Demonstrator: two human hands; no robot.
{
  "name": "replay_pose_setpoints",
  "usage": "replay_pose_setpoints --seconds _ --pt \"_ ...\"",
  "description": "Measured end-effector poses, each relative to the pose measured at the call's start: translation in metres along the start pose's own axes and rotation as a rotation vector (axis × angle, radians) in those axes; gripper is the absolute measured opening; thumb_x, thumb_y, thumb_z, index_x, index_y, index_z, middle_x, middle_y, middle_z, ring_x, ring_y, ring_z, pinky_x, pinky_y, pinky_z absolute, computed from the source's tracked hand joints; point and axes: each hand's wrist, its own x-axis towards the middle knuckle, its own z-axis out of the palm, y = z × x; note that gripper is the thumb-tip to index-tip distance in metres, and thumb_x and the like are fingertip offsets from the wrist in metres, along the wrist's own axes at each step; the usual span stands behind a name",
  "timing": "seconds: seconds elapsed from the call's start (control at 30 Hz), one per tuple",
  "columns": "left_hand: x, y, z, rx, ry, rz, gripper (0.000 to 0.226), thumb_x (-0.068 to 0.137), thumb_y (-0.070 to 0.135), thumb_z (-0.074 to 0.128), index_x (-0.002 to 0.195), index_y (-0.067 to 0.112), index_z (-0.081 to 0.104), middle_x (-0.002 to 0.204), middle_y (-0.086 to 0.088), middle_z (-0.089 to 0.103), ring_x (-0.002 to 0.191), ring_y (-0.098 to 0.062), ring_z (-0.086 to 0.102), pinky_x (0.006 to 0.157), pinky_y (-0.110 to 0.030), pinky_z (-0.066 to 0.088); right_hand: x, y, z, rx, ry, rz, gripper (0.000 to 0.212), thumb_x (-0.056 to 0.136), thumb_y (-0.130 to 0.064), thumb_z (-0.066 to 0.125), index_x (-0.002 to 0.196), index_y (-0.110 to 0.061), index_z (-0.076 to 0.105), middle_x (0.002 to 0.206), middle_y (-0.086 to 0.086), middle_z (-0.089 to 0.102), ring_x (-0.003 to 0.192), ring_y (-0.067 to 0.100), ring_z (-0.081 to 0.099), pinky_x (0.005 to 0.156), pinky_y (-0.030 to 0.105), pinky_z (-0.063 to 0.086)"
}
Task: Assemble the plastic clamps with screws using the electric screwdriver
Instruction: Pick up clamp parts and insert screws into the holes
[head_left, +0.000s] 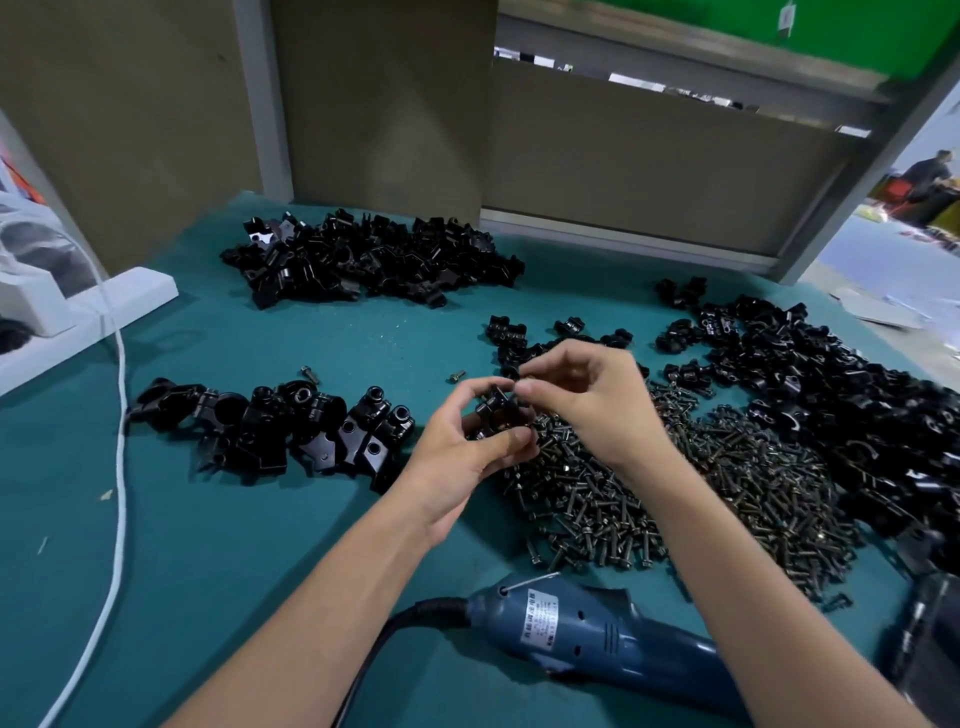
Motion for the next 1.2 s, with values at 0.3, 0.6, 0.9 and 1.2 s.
replay_pose_setpoints --seconds 0.3,0.6,0.9,1.2 --pt "0.002 0.004 -0.001 0.156 -0.028 0.076 0.044 0.085 -0.012 0.064 0.123 0.009 0.059 0.116 -0.011 0.061 0.102 -0.017 0.066 0.089 -0.037 0.058 0.002 0.008 0.018 0.076 0.066 -0.035 0.011 0.077 -0.010 0.081 0.078 -0.018 0.074 0.078 -0.001 0.074 0.078 0.016 0.070 0.077 0.033 0.057" --pt "0.004 0.006 -0.006 0.082 0.022 0.092 0.035 0.087 -0.011 0.062 0.112 0.014 0.062 0.108 -0.003 0.066 0.089 -0.016 0.071 0.082 -0.029 0.059 0.002 0.003 0.006 0.064 0.032 -0.026 0.020 0.095 -0.014 0.061 0.106 -0.026 0.073 0.099 -0.009 0.072 0.090 0.004 0.066 0.080 0.021 0.053" --pt "0.009 0.004 -0.010 0.019 0.100 0.090 0.036 0.088 -0.011 0.062 0.113 0.015 0.060 0.093 -0.007 0.071 0.085 -0.019 0.073 0.088 -0.032 0.058 -0.005 0.015 -0.006 -0.917 -0.139 0.288 0.025 0.077 -0.041 0.080 0.081 -0.019 0.068 0.082 0.001 0.066 0.076 0.021 0.064 0.070 0.034 0.055" --pt "0.007 0.005 -0.010 0.030 0.103 0.078 0.036 0.088 -0.011 0.062 0.114 0.014 0.059 0.092 -0.006 0.071 0.083 -0.019 0.073 0.091 -0.037 0.057 -0.009 0.017 0.000 -0.760 -0.128 0.222 0.010 0.077 -0.023 0.081 0.081 -0.021 0.071 0.076 -0.003 0.066 0.079 0.019 0.065 0.076 0.035 0.056"
